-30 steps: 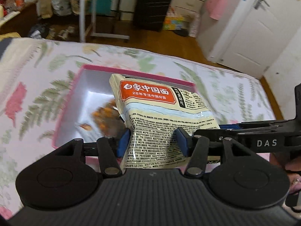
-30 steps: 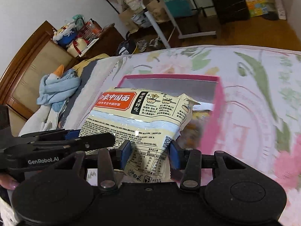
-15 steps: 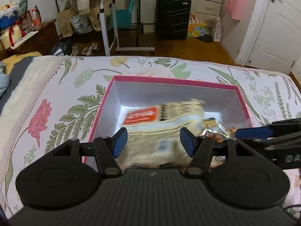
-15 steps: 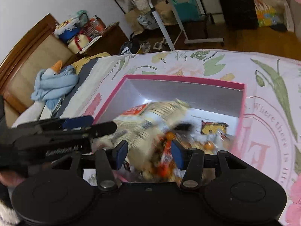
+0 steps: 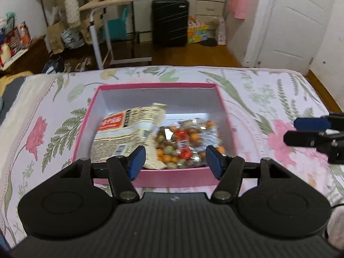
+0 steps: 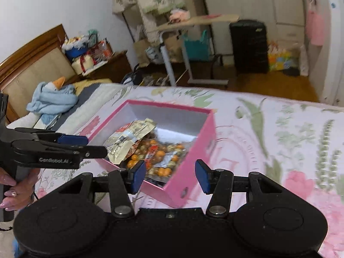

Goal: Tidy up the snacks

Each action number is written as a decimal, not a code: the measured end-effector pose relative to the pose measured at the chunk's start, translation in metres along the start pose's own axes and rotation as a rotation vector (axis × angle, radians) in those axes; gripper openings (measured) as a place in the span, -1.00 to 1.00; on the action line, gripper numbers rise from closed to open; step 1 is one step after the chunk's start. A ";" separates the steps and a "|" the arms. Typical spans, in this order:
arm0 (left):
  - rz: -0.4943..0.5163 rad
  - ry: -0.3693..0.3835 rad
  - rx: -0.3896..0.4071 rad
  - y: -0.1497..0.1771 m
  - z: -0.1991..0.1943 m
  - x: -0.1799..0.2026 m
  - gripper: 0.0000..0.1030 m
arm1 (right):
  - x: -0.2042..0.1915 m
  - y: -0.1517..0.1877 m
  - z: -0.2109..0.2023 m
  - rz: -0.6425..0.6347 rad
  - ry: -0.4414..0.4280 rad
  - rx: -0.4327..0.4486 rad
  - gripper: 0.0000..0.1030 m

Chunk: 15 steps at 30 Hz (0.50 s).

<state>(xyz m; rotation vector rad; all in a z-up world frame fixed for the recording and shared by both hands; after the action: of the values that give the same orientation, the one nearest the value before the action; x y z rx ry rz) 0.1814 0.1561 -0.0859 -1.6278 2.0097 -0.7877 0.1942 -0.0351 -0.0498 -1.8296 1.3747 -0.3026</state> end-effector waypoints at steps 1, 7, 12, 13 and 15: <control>0.011 0.006 0.006 0.001 -0.007 0.008 0.19 | 0.004 0.001 -0.010 0.003 0.009 0.015 0.10; 0.033 0.093 0.086 0.001 -0.040 0.046 0.33 | 0.016 0.015 -0.058 -0.001 0.092 0.094 0.15; 0.028 0.133 0.116 0.006 -0.057 0.070 0.55 | 0.020 0.029 -0.087 0.009 0.132 0.132 0.18; 0.029 0.127 0.122 0.008 -0.060 0.074 0.64 | 0.020 0.032 -0.091 0.008 0.142 0.137 0.19; 0.042 0.099 0.148 0.013 -0.064 0.082 0.80 | 0.020 0.039 -0.098 -0.002 0.170 0.148 0.25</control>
<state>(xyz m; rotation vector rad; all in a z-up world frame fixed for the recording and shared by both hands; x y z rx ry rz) 0.1126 0.0878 -0.0451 -1.4853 1.9933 -0.9937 0.1144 -0.1003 -0.0204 -1.7145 1.4258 -0.5569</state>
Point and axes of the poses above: each gripper's, at about its wrist camera, not at the fingertips, and z roughly the way its jaws point, x to its right, y to its underside, the point moved 6 cm from there along z, roughly the way its jaws point, and after that the axes turned 1 degree about z, right-handed, at the moved point
